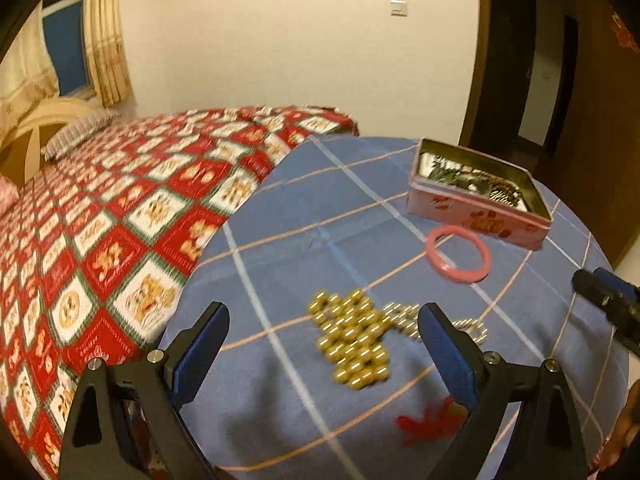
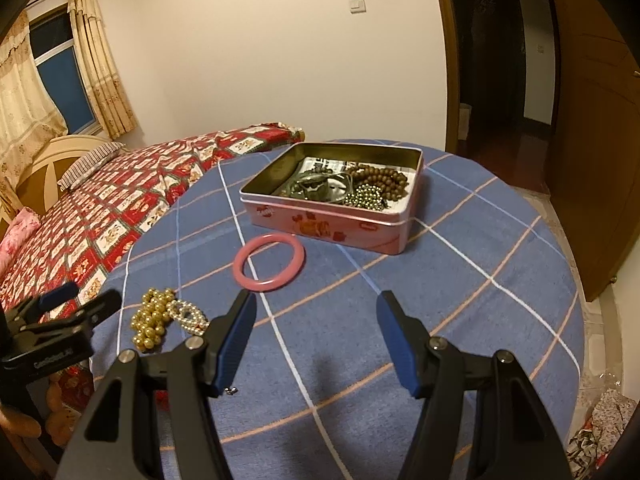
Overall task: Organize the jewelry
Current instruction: 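Withdraw both grippers from the tin toward the gold necklace and pink bangle, then grasp the gold bead necklace with left gripper while right gripper grasps the pink bangle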
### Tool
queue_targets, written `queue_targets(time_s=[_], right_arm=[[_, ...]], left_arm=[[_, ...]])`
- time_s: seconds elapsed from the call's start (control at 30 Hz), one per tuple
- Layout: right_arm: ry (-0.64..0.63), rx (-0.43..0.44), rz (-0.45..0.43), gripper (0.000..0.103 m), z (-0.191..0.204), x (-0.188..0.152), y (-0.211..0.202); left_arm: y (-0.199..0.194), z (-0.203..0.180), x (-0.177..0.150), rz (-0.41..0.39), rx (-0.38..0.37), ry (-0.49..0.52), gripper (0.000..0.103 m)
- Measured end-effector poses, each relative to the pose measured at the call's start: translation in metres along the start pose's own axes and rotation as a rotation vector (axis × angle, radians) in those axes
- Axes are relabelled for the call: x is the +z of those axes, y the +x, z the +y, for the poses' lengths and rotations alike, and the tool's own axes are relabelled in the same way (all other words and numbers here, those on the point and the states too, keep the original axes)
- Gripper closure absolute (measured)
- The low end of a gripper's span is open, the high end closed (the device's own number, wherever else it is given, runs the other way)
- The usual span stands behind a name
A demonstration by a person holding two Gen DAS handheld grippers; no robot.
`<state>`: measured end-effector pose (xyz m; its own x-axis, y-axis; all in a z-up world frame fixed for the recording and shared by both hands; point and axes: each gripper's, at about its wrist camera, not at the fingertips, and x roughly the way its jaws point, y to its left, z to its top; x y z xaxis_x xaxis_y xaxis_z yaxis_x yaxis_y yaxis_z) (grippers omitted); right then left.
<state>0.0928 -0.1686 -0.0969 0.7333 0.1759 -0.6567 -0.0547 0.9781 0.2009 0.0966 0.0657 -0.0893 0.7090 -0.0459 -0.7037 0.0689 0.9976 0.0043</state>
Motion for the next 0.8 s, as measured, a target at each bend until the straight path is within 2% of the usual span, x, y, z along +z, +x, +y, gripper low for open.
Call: queue_targets(time_s=[0.13,0.33,0.47,0.63,0.77,0.8], right_arm=[[-0.022,0.02,0.027,0.042,0.008,-0.002,0.008],[-0.052,0.028,0.041,0.044,0.015,-0.002,0.013],[-0.028,0.025,0.064,0.045,0.01,-0.003,0.021],[-0.024,0.031,0.075,0.046,0.009,-0.004,0.025],[-0.023,0.034,0.079,0.046,0.008,-0.004,0.027],[-0.023,0.033,0.081,0.046,0.008,-0.004,0.028]], left_arm=[[0.005,0.017,-0.007,0.022,-0.025,-0.036,0.008],[0.012,0.006,-0.012,0.039,-0.04,0.062,0.008],[0.022,0.001,-0.013,0.073,-0.068,0.065,0.008],[0.042,-0.01,-0.012,0.133,-0.047,0.088,0.008],[0.063,-0.018,-0.014,0.193,0.003,0.104,0.011],[0.064,-0.02,-0.015,0.172,0.022,0.123,0.013]])
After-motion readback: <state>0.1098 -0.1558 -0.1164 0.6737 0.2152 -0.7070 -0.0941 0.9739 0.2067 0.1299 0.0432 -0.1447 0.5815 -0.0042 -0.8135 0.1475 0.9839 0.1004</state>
